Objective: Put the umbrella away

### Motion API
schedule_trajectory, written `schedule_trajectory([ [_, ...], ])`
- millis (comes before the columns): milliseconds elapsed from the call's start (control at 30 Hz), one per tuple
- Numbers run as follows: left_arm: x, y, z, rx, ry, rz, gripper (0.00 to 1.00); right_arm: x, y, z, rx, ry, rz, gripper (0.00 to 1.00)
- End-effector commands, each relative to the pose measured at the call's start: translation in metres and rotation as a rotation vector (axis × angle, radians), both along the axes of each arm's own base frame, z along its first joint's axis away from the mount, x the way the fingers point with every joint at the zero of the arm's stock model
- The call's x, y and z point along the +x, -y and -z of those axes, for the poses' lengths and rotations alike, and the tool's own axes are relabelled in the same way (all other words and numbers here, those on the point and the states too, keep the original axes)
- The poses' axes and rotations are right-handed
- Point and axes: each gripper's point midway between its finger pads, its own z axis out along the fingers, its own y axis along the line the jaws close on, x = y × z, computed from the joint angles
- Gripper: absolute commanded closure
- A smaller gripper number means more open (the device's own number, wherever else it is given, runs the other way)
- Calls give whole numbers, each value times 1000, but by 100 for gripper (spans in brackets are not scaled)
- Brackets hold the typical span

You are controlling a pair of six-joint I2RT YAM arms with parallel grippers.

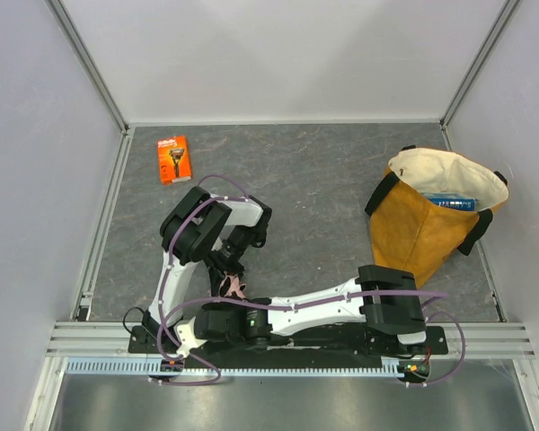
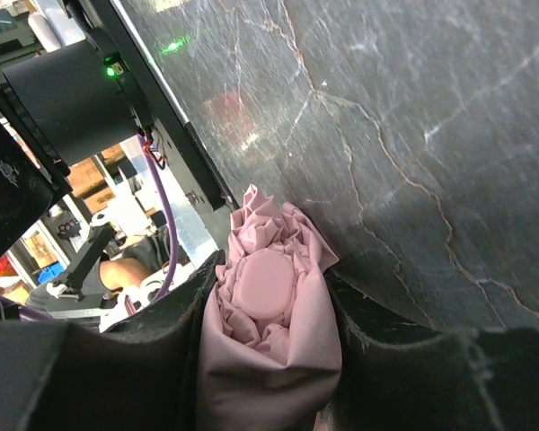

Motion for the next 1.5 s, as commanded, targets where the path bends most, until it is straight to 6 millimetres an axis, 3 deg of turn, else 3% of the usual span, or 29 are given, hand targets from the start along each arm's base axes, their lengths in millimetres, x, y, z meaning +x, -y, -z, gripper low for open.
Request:
schedule_trajectory([
  [0,151,158,123,-589,712,-309,98,-23,-49,-41,290,-181,-30,100],
  [167,145,167,98,-710,733,-334,98,5,-23,-108,641,-276,138,100],
  [267,138,174,65,-829,759,-367,98,15,2,-144,779,-313,190,100],
  [400,145,170,18,-908,883,-347,98,35,38,-171,904,-322,286,100],
  [500,158,164,-3,-943,1002,-345,98,51,66,-185,1030,-349,354,100],
  [667,188,149,-36,-960,1242,-256,98,81,105,-179,1166,-349,487,100],
  [833,217,125,-91,-1002,1541,-174,98,110,138,-176,1296,-348,674,100],
  [933,220,111,-117,-1005,1657,-87,98,129,157,-161,1329,-334,832,97],
  [1133,208,83,-166,-1029,1858,100,98,142,162,-140,1306,-461,930,88],
  [1300,203,76,-167,-1024,1853,143,98,146,168,-130,1268,-492,942,86],
  [1367,203,77,-162,-1031,1835,139,98,153,173,-124,1265,-499,970,100],
  [1467,204,79,-161,-1076,1850,133,98,164,177,-110,1255,-504,986,100],
])
